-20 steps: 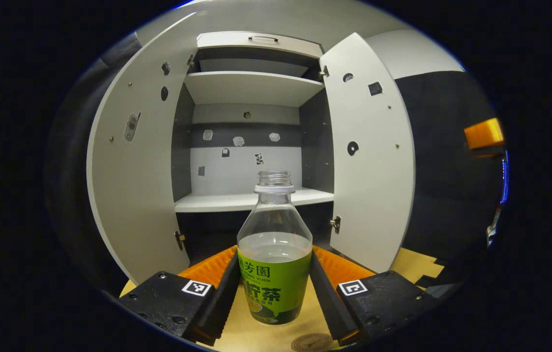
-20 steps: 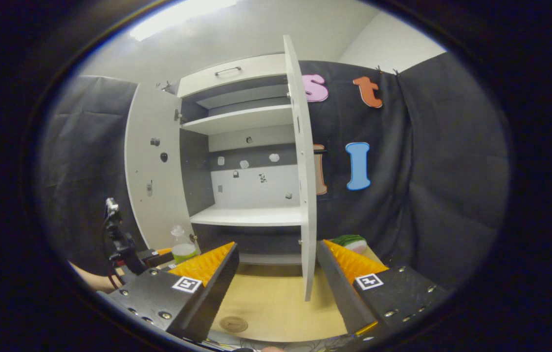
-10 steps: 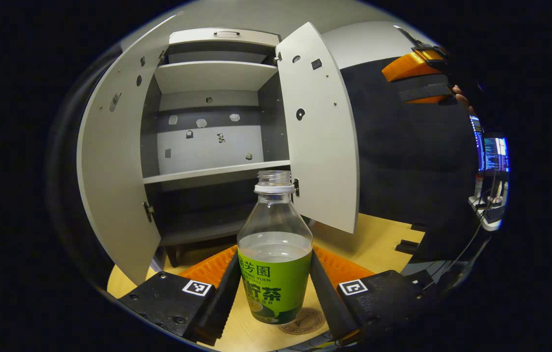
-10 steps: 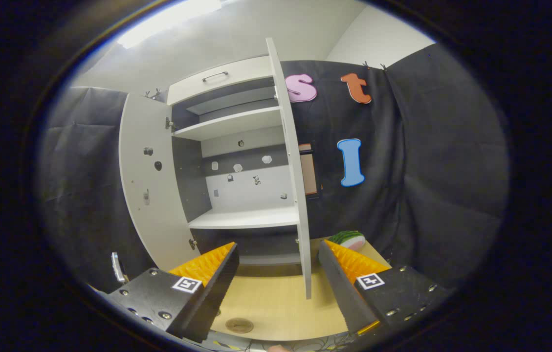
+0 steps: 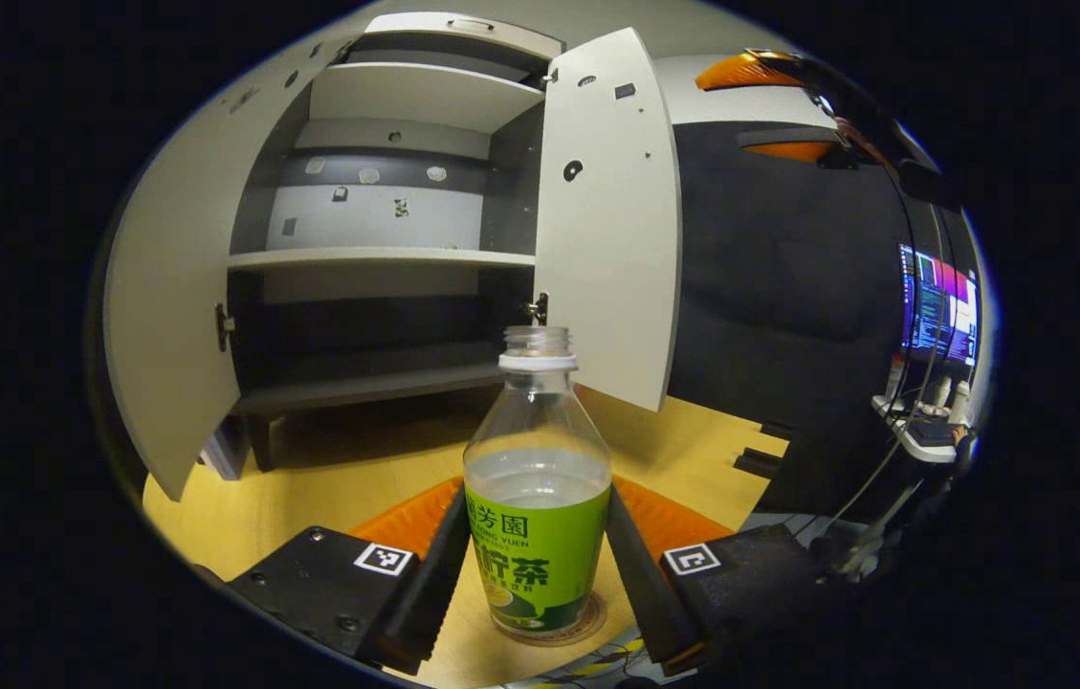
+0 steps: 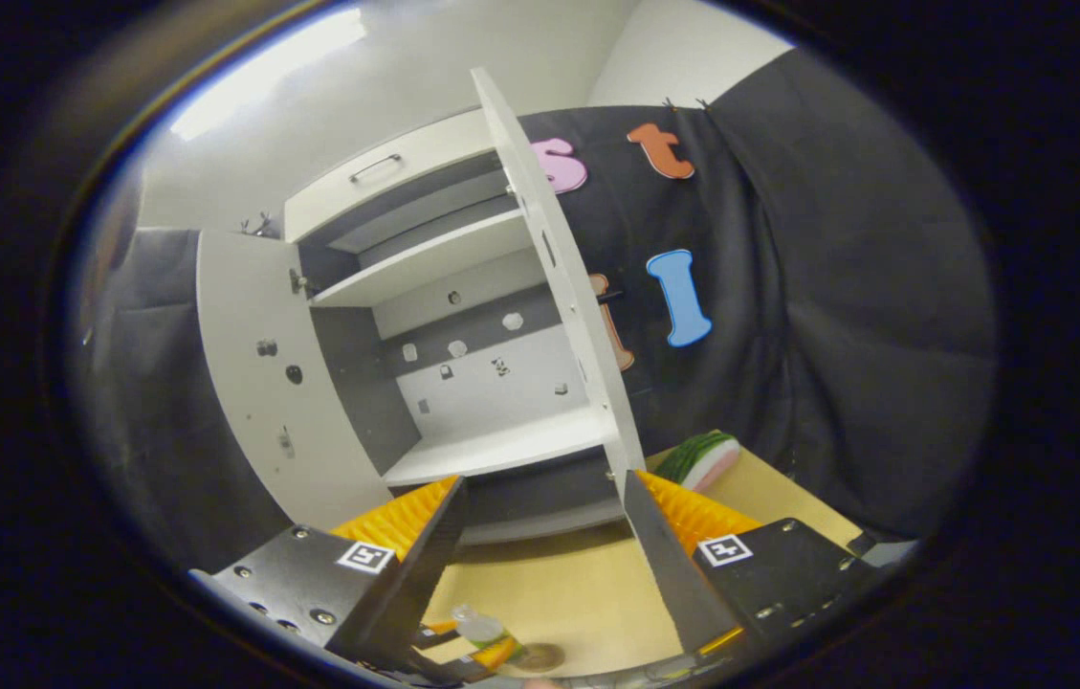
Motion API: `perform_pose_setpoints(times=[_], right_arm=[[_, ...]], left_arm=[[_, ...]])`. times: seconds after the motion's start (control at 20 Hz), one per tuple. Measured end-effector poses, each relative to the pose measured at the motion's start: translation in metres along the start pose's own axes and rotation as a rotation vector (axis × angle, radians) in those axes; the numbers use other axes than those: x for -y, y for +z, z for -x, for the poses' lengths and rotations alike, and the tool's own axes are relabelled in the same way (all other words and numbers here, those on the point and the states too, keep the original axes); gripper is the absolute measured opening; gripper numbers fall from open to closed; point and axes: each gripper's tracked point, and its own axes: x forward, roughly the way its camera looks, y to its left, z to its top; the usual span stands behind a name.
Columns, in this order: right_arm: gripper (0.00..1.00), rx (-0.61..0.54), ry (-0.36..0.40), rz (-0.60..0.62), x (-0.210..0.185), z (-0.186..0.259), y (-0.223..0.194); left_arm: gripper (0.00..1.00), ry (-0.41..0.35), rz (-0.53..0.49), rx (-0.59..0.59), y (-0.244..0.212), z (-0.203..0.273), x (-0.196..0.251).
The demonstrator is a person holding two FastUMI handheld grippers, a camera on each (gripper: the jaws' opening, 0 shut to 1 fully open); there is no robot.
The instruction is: Grasp the bottle in the cabinet with the left hand and place it on the coaster, then close the right door with the right hand and the left door with the left hand.
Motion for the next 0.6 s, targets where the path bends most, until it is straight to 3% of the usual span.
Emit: perform_pose_setpoints(times=[0.1, 0.15, 0.2, 0.25, 0.3, 0.4, 0.45, 0.5, 0.6], right_arm=[[0.99, -0.011, -0.041, -0.024, 0.004, -0.002, -0.004], [0.94, -0.018, -0.055, -0.029, 0.005, -0.001, -0.006], [0.99, -0.021, -0.069, -0.029, 0.006, -0.001, -0.007], [0.94, -0.023, -0.076, -0.02, 0.005, 0.001, -0.008], [0.99, -0.019, -0.084, -0.01, 0.005, 0.001, -0.008], [0.99, -0.009, -0.102, -0.002, 0.008, 0.002, -0.007], [0.94, -0.003, -0.111, -0.011, 0.01, 0.002, -0.006], [0.99, -0.006, -0.119, -0.023, 0.01, 0.002, -0.007], [0.99, -0.009, -0.136, -0.042, 0.011, 0.005, -0.009]], left_arm=[[0.8, -0.034, -0.005, 0.06, 0.004, -0.004, 0.006], [0.8, -0.045, -0.019, 0.051, -0.001, -0.006, 0.007], [0.8, -0.061, -0.029, 0.038, -0.011, -0.008, 0.008], [0.8, -0.066, -0.036, 0.028, -0.017, -0.009, 0.005], [0.8, -0.073, -0.032, 0.02, -0.025, -0.008, 0.004], [0.8, -0.097, -0.038, -0.049, -0.045, -0.011, 0.006], [0.8, -0.093, -0.048, -0.077, -0.052, -0.01, 0.002], [0.82, -0.103, -0.051, -0.074, -0.052, -0.009, 0.003], [0.83, -0.126, -0.058, -0.094, -0.053, -0.009, 0.005]])
